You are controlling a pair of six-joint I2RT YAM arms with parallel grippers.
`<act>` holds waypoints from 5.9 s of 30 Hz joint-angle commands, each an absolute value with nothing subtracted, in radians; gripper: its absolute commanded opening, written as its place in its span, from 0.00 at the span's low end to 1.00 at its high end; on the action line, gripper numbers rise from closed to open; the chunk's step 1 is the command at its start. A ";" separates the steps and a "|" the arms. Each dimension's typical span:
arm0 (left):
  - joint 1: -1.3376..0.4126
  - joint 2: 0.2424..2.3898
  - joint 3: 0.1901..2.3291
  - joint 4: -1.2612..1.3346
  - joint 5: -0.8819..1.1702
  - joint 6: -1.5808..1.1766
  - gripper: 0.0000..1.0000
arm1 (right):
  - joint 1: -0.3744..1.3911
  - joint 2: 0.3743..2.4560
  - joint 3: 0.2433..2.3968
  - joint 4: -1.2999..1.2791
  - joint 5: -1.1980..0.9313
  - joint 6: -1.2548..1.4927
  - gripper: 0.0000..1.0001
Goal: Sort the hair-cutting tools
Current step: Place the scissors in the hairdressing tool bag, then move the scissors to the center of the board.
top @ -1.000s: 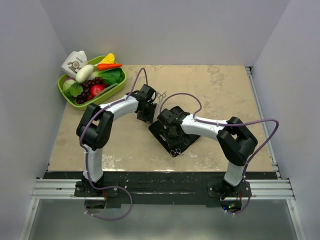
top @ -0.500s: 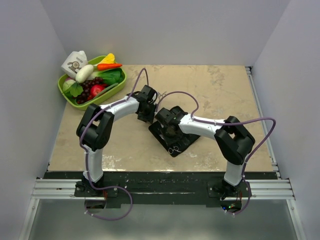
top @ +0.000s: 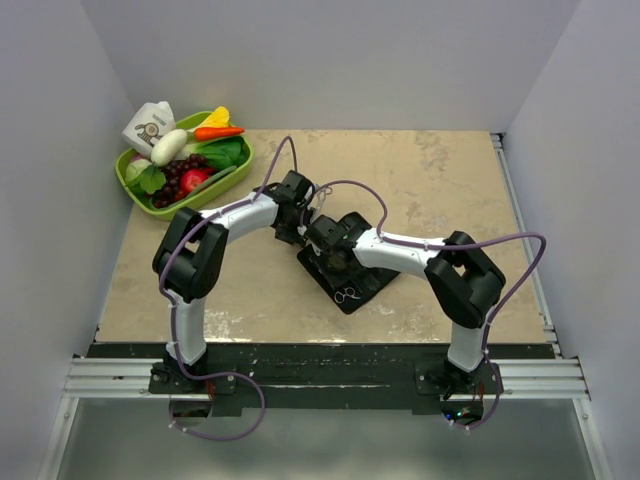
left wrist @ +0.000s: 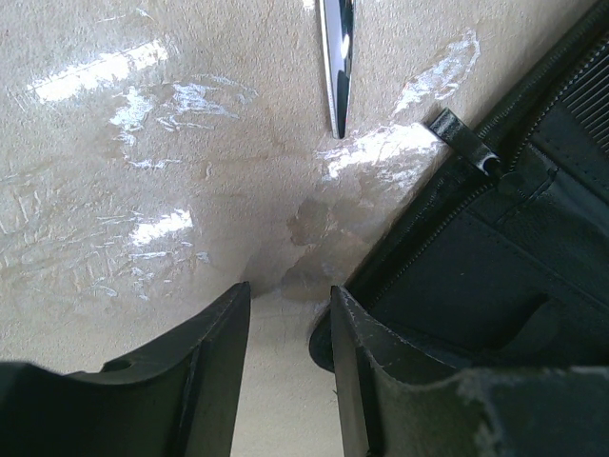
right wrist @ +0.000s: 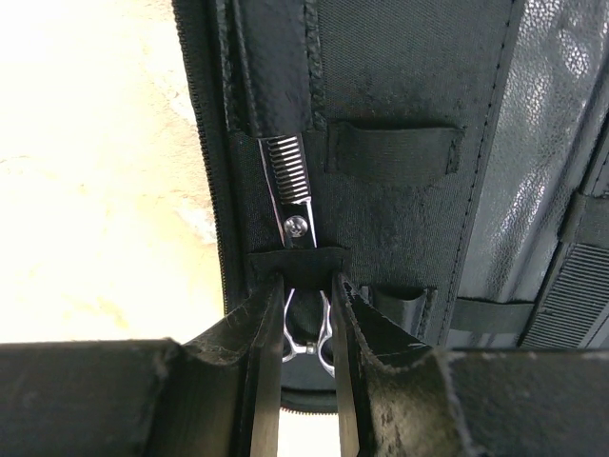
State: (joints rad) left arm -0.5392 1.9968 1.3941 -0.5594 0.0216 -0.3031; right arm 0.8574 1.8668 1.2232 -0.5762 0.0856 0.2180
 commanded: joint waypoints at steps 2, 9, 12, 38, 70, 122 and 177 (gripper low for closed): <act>-0.564 2.006 1.359 -0.598 0.069 -0.302 0.44 | 0.844 1.977 1.209 -0.232 0.158 0.160 0.21; -0.565 2.002 1.361 -0.595 0.069 -0.302 0.44 | 0.842 1.993 1.207 -0.193 0.192 0.138 0.28; -0.565 1.994 1.362 -0.597 0.067 -0.302 0.44 | 0.842 1.962 1.223 -0.228 0.201 0.130 0.34; -0.563 1.743 1.385 -0.650 0.095 -0.336 0.45 | 0.649 1.724 1.393 -0.419 0.322 0.264 0.72; -0.497 1.414 1.243 -0.732 0.015 -0.400 0.57 | 0.672 2.473 2.097 -0.449 0.382 0.193 0.54; -0.449 1.316 1.327 -0.709 -0.092 -0.440 0.57 | 0.930 2.152 1.457 -0.296 -0.256 -0.318 0.33; -0.449 1.140 1.453 -0.756 -0.304 -0.460 0.61 | 0.897 2.074 1.522 -0.499 -0.299 0.371 0.41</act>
State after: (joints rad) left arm -0.4519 1.1622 1.4273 -0.7616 -0.2619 -0.4461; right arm 0.9001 2.0739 1.4971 -0.5362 -0.3145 0.3569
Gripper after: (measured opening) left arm 0.607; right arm 0.410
